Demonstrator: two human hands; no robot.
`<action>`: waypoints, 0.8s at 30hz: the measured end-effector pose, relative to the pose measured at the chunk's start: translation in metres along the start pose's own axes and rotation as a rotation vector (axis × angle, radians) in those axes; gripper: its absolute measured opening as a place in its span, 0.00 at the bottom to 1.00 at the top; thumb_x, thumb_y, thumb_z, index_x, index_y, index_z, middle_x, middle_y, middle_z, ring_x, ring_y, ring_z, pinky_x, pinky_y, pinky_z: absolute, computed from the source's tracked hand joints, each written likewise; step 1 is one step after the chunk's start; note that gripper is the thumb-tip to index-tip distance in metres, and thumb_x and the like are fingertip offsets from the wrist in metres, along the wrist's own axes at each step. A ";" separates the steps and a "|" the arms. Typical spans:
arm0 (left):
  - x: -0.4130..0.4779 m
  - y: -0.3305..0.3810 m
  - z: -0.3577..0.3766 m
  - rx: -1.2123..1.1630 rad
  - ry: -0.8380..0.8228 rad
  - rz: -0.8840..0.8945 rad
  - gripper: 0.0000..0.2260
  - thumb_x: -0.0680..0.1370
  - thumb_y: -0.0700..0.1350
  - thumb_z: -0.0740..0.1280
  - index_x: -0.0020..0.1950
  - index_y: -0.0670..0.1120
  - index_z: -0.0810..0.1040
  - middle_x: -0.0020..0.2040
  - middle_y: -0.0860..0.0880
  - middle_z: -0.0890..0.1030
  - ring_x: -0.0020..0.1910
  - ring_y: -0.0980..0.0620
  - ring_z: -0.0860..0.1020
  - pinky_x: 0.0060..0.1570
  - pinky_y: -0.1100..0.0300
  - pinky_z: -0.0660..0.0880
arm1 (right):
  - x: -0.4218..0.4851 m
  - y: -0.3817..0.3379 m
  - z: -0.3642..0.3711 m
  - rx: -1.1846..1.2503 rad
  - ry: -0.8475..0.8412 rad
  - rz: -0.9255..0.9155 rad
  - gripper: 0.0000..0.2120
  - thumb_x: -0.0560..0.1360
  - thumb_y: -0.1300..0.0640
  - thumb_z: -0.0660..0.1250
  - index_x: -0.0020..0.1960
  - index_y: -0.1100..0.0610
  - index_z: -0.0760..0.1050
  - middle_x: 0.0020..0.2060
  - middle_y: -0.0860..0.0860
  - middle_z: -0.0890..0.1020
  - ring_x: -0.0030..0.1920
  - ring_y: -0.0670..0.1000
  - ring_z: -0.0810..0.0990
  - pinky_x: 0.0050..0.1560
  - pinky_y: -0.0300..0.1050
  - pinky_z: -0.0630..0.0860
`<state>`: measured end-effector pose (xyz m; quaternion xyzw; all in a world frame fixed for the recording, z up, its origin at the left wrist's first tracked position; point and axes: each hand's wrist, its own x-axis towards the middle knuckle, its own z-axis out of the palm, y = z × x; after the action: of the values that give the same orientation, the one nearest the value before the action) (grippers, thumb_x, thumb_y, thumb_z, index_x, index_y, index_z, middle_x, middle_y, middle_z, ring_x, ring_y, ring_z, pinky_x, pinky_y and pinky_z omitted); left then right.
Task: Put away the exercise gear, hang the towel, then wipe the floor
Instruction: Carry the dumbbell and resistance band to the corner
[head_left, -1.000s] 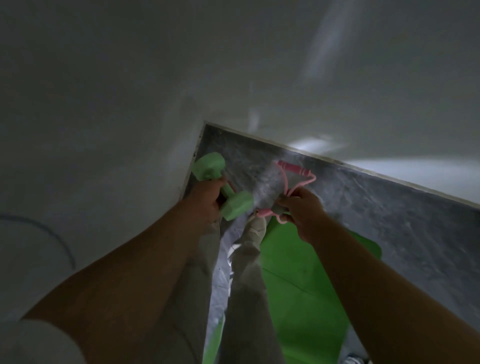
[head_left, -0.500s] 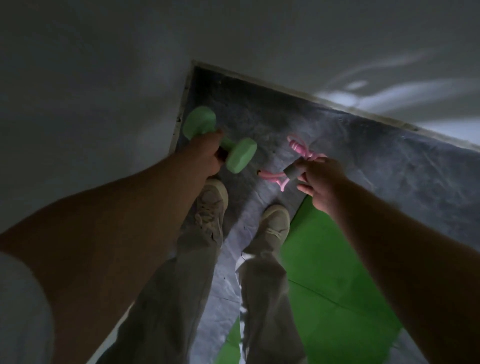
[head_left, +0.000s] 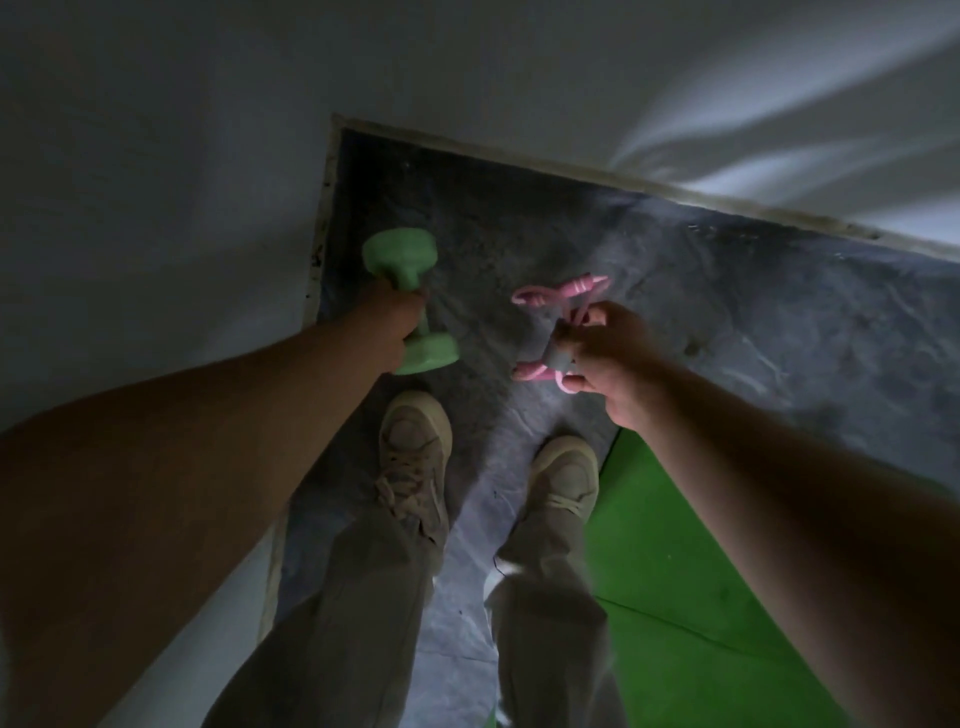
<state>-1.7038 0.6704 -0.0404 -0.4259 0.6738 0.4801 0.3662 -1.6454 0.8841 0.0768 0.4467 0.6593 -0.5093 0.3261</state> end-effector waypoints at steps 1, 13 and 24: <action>0.007 -0.001 -0.003 0.084 0.020 0.032 0.20 0.78 0.49 0.71 0.68 0.46 0.74 0.64 0.42 0.78 0.58 0.41 0.78 0.50 0.40 0.81 | 0.003 -0.002 0.004 0.023 -0.013 -0.007 0.10 0.72 0.70 0.68 0.48 0.56 0.77 0.44 0.56 0.82 0.37 0.54 0.85 0.31 0.46 0.81; 0.033 0.005 -0.019 0.352 0.067 0.093 0.19 0.82 0.45 0.65 0.71 0.39 0.70 0.66 0.42 0.75 0.58 0.44 0.75 0.40 0.55 0.72 | 0.015 0.003 0.044 -0.066 -0.056 -0.055 0.08 0.74 0.57 0.73 0.41 0.47 0.75 0.41 0.50 0.79 0.45 0.51 0.79 0.56 0.56 0.80; 0.045 0.010 -0.020 0.569 0.072 0.216 0.16 0.82 0.40 0.62 0.70 0.39 0.73 0.67 0.39 0.75 0.65 0.40 0.75 0.54 0.56 0.71 | 0.021 0.036 0.044 -0.075 -0.078 0.049 0.06 0.79 0.57 0.65 0.43 0.52 0.76 0.43 0.55 0.83 0.44 0.53 0.81 0.44 0.52 0.82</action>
<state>-1.7316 0.6427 -0.0723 -0.2486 0.8352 0.2929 0.3935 -1.6219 0.8506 0.0325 0.4301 0.6534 -0.4931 0.3806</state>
